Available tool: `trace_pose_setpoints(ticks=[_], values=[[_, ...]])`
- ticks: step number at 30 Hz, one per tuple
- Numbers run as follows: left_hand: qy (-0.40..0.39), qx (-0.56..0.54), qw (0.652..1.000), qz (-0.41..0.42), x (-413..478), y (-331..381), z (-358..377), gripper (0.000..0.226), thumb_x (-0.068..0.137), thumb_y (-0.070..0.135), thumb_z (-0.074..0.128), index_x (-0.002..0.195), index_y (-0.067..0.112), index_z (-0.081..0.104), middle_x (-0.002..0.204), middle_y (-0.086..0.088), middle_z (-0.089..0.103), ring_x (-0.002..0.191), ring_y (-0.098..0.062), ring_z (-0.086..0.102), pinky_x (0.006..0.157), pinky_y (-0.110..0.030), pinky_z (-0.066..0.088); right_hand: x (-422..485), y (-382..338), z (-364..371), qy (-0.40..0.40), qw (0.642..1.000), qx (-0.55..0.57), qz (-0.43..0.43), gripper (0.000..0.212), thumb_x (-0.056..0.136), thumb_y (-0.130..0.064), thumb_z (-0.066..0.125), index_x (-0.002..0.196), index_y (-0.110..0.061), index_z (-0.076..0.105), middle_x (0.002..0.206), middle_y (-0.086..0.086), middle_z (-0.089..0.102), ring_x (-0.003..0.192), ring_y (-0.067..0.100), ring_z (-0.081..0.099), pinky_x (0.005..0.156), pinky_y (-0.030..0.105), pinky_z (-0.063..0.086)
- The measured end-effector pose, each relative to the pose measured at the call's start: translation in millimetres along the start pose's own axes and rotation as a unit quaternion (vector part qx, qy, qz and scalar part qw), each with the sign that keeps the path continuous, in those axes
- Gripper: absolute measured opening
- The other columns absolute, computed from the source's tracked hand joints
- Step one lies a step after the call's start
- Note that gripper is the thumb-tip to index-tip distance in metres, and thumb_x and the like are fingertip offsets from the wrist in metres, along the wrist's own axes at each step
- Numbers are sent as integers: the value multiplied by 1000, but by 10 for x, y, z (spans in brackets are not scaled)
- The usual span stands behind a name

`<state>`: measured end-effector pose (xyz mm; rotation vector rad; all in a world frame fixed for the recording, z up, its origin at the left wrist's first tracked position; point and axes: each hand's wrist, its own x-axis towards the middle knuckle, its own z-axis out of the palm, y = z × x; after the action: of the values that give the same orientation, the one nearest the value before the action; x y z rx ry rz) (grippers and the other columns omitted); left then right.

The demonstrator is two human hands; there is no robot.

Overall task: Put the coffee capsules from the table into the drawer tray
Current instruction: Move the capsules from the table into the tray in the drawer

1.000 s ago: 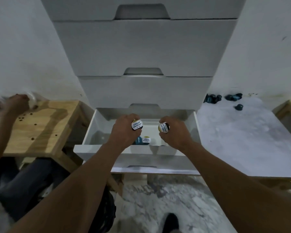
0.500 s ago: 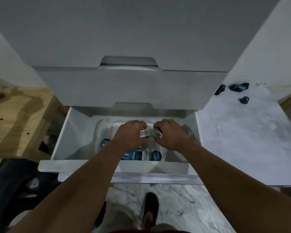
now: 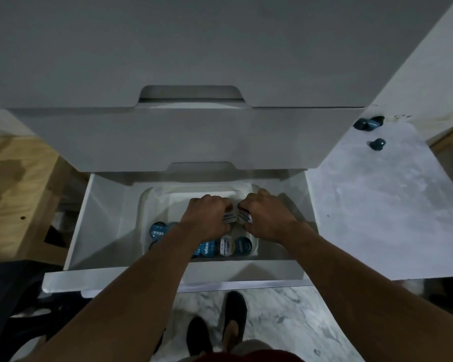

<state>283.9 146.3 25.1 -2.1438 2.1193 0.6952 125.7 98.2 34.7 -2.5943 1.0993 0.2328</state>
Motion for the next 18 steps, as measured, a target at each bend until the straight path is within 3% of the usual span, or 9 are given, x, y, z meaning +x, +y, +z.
trace_pose_setpoints(ticks=[9,14,18], values=[[-17,6,1000,-8,73,-25,18,36,77,34,66,112,26,58,106,2,65,101,-22,57,90,-40,43,33,-14,46,-1,1000,-9,3,32,86,-25,63,116,-14,61,115,9,62,109,28,49,86,40,46],[-34,2,999,-11,101,-36,5,49,79,38,67,125,26,53,116,1,63,108,-21,56,95,-40,41,52,17,4,-25,1000,0,9,35,81,-31,69,111,-14,61,114,8,61,111,29,48,88,42,45],[-40,-17,999,-14,96,-67,-8,46,80,41,63,123,27,55,115,2,64,106,-21,57,93,-38,43,35,14,-27,-30,999,10,12,28,86,-37,58,102,-15,62,107,8,62,108,28,49,86,41,44]])
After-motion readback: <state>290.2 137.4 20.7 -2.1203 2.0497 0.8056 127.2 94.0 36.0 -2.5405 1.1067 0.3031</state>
